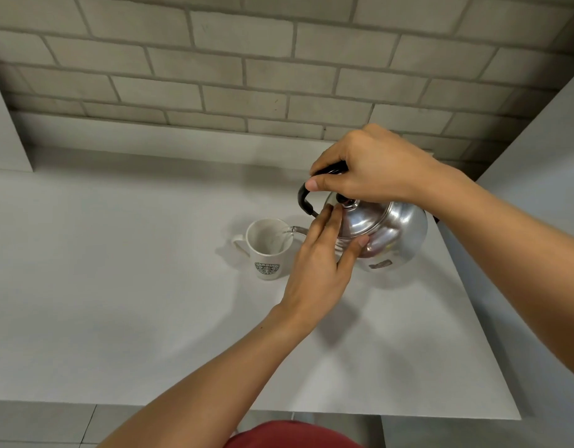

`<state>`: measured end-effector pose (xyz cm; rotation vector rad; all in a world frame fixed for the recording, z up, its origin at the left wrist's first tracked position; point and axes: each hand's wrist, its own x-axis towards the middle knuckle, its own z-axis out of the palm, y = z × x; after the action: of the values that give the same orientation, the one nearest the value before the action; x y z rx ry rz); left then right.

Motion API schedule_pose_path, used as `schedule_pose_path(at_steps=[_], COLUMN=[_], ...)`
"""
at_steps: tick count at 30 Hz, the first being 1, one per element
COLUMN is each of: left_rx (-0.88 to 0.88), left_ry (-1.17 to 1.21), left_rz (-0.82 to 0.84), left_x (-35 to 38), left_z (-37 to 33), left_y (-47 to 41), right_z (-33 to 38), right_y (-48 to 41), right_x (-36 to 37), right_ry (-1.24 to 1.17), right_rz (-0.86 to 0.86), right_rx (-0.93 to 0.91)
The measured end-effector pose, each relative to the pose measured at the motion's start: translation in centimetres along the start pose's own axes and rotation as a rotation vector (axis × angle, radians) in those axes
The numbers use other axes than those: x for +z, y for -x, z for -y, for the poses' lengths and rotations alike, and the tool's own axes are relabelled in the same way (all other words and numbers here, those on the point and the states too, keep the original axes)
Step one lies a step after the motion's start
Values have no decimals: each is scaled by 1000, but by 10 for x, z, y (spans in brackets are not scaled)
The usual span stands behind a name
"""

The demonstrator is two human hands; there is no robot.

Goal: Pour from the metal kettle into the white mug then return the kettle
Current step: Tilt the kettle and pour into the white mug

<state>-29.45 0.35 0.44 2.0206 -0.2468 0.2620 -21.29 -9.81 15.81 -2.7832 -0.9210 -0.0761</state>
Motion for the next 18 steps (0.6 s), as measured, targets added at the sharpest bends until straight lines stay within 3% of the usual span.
schedule_pose_path(at_steps=[18], left_rx=[-45], left_ry=[142], left_rz=[-18], left_x=[5], left_z=[-8], left_y=[0], right_z=[10], right_y=[-10], right_x=[-12], right_ry=[76], right_rz=[71], right_rx=[-19])
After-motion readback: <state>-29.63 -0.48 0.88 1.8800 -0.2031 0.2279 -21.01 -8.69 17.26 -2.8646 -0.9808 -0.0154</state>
